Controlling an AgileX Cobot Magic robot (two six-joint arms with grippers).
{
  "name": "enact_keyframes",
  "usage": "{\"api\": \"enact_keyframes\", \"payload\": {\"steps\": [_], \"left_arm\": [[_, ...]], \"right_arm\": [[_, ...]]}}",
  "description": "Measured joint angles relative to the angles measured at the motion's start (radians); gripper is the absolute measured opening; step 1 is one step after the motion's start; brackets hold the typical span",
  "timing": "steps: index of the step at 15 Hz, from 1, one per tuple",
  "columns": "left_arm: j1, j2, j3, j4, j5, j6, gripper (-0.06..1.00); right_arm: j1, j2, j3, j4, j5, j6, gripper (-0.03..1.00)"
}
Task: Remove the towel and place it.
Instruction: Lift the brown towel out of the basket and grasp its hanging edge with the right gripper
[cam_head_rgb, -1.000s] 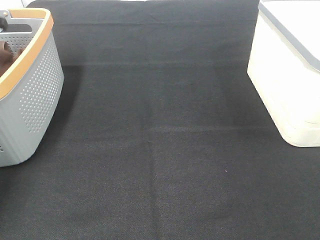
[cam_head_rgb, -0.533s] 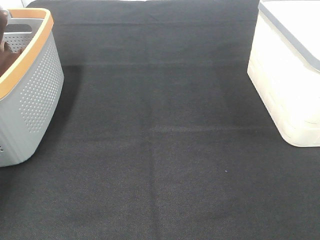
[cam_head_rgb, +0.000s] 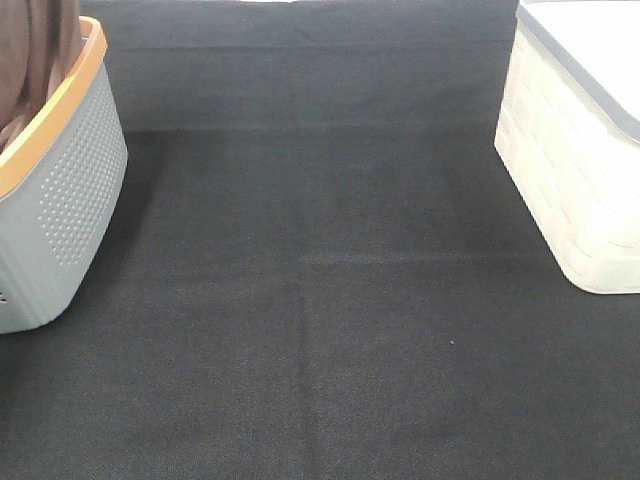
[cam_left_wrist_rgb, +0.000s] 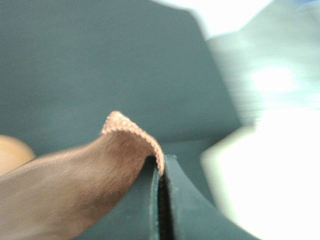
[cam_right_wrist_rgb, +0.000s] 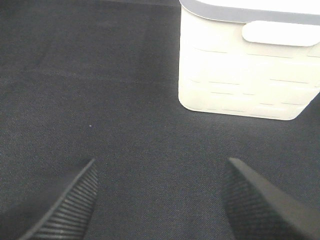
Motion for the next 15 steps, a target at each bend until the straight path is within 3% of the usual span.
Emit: {"api": "enact_keyframes", "payload": {"steps": [2, 5, 9, 10, 12, 14, 15], "left_arm": [[-0.012, 0.000, -0.053, -0.111, -0.046, 0.015, 0.00], [-0.082, -0.001, -0.112, -0.165, -0.097, 0.032, 0.00], [-0.213, -0.001, -0.122, -0.167, -0.159, 0.074, 0.00], [-0.257, -0.001, -0.122, -0.167, -0.200, 0.085, 0.00], [-0.314, -0.001, -0.122, -0.159, -0.255, 0.109, 0.00], [-0.361, -0.001, -0.122, -0.123, -0.277, 0.117, 0.00], [-0.361, -0.001, -0.122, -0.123, -0.277, 0.117, 0.00]], "right_arm": [[0.000, 0.000, 0.000, 0.007, 0.000, 0.000, 0.67], [0.000, 0.004, 0.000, 0.058, 0.000, 0.001, 0.67], [0.000, 0.135, -0.005, 0.149, -0.047, 0.000, 0.67], [0.000, 0.204, -0.012, 0.199, -0.099, -0.024, 0.67], [0.000, 0.303, -0.015, 0.312, -0.194, -0.118, 0.67], [0.000, 0.413, -0.015, 0.485, -0.277, -0.293, 0.67], [0.000, 0.413, -0.015, 0.485, -0.277, -0.293, 0.67]]}}
